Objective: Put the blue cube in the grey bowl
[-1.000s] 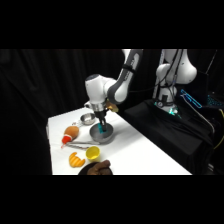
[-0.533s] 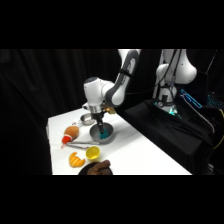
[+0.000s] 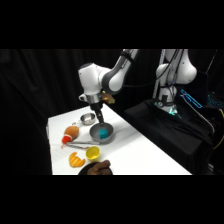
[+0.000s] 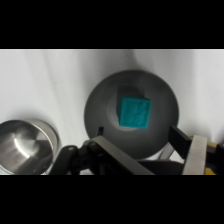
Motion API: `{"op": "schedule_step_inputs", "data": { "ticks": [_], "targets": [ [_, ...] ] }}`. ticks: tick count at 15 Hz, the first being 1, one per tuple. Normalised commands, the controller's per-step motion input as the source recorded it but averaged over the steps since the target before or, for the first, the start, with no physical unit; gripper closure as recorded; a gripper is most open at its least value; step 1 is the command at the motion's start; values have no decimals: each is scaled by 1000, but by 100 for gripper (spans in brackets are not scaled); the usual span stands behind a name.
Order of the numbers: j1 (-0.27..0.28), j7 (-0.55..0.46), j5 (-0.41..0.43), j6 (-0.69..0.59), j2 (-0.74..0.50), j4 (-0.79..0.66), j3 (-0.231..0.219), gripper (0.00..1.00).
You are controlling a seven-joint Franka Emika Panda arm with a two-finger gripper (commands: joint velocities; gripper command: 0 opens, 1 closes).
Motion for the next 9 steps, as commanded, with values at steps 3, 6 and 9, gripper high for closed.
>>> {"op": "schedule_step_inputs", "data": {
  "ticks": [3,6,9],
  "targets": [
    [-21,-239,-55,-615,-436,79,38,0],
    [-3,-134,-36,-521,-257,185,31,0],
    [1,-110,-56,-381,-150,217,19,0]
  ]
}}
